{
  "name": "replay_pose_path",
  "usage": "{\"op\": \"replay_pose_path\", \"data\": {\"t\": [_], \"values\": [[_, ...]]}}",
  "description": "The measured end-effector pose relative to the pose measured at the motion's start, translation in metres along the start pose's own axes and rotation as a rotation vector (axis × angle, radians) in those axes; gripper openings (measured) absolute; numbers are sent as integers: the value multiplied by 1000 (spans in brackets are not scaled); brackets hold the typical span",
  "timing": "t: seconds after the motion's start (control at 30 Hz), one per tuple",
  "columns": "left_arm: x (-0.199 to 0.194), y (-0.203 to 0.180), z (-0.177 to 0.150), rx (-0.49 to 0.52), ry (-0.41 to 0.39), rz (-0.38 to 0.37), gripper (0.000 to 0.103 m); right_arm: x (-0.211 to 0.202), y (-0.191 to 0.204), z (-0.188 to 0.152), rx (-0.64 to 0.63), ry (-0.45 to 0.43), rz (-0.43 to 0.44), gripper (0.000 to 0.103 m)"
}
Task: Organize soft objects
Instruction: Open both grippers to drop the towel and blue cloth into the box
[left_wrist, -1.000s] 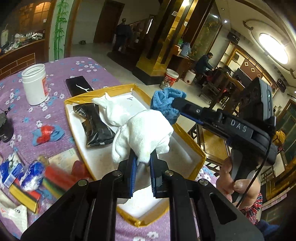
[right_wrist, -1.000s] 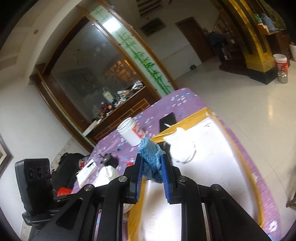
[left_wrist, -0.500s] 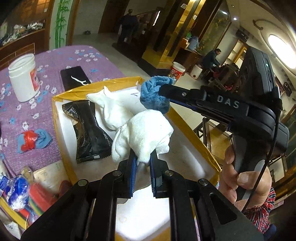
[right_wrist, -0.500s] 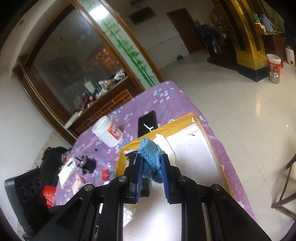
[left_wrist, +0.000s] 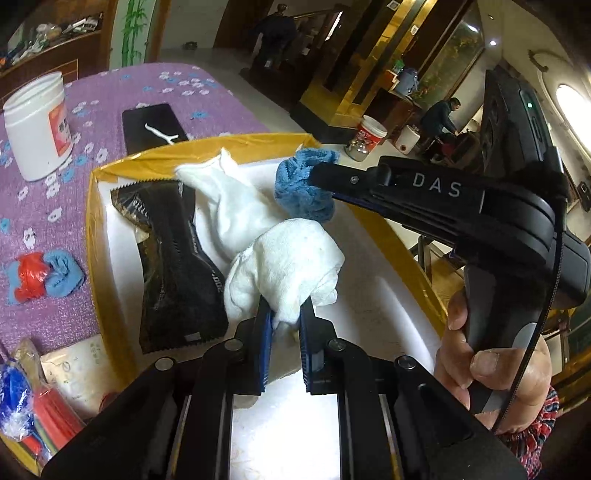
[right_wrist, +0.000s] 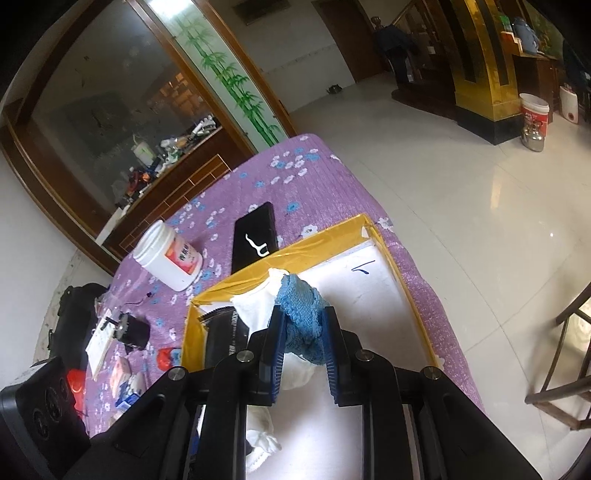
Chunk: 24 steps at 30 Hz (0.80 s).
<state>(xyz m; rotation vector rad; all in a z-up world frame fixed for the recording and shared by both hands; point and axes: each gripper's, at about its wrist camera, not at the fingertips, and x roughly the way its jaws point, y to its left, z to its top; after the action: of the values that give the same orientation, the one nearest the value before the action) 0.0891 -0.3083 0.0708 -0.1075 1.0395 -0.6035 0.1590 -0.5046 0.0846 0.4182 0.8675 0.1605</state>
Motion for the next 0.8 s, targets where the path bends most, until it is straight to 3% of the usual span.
{"op": "replay_pose_path", "data": {"t": [0.17,0.27,0.43,0.8], "values": [[-2,3,-3,-14,-17,8,11,11,0,-1,-10,19,-19,23],[-5,1,-4,-11,-21,12,17,10,3,-2,-27,13,-26,24],[-13,-1,-5,-30,-31,-4,41,-4,5,-2,-37,-20,-19,39],[-56,-9,-15,-3,-93,-26,43,-64,14,-22,-29,-126,52,44]]}}
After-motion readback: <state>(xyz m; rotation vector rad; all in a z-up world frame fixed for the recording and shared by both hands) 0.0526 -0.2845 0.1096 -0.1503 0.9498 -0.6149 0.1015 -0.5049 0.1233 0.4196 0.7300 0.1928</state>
